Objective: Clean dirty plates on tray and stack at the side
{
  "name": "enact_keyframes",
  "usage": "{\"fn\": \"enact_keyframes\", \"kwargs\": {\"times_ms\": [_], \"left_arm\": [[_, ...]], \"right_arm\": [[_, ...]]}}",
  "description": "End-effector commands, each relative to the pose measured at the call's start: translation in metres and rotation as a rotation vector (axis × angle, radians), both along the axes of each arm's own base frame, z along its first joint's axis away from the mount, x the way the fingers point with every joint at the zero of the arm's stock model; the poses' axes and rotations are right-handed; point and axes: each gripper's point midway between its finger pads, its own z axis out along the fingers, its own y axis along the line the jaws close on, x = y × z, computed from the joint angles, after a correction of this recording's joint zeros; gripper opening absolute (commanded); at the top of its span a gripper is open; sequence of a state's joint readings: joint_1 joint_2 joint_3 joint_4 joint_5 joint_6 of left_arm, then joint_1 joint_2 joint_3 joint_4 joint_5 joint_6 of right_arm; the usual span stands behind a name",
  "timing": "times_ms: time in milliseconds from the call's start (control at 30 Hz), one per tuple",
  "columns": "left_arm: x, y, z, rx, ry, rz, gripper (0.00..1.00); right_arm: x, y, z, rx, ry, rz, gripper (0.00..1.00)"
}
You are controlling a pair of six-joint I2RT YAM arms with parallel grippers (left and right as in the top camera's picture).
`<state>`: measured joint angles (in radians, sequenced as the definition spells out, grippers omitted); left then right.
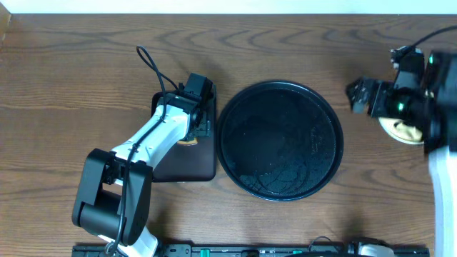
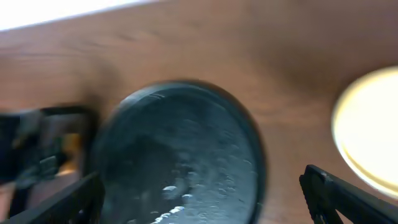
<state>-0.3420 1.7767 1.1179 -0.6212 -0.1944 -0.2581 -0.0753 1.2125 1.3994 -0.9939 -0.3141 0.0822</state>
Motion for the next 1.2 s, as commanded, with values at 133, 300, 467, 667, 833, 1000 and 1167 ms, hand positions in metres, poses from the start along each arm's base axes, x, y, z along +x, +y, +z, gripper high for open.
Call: {"fn": "enact_keyframes", "kwargs": {"times_ms": [133,300,467,667,833,1000,1167], "left_arm": [[0.000,0.005,0.000,0.017,-0.003,0.006,0.85],[0.000,0.005,0.000,0.017,-0.003,0.006,0.85],[0.000,0.005,0.000,0.017,-0.003,0.006,0.85],[0.000,0.005,0.001,0.016,-0.003,0.006,0.85],[0.000,0.005,0.000,0.017,-0.003,0.006,0.85],[0.000,0.005,0.000,0.017,-0.003,0.006,0.85],[0.000,0.005,0.000,0.017,-0.003,0.006,0.86]], "right_arm": [[-0.063,0.012,0.099,-0.205,-0.443,0.041,0.99],[-0.096,0.005,0.106,-0.238,-0.778,0.007,0.99],[-0.116,-0.001,0.085,-0.237,-1.085,-0.061,0.99],[-0.123,-0.013,0.046,-0.262,-1.222,-0.135,0.99],[-0.106,-0.017,0.005,-0.273,-1.171,-0.145,0.99],[-0.091,-0.017,-0.038,-0.276,-1.086,-0.132,0.99],[-0.083,-0.017,-0.070,-0.278,-1.019,-0.121,0.99]]}}
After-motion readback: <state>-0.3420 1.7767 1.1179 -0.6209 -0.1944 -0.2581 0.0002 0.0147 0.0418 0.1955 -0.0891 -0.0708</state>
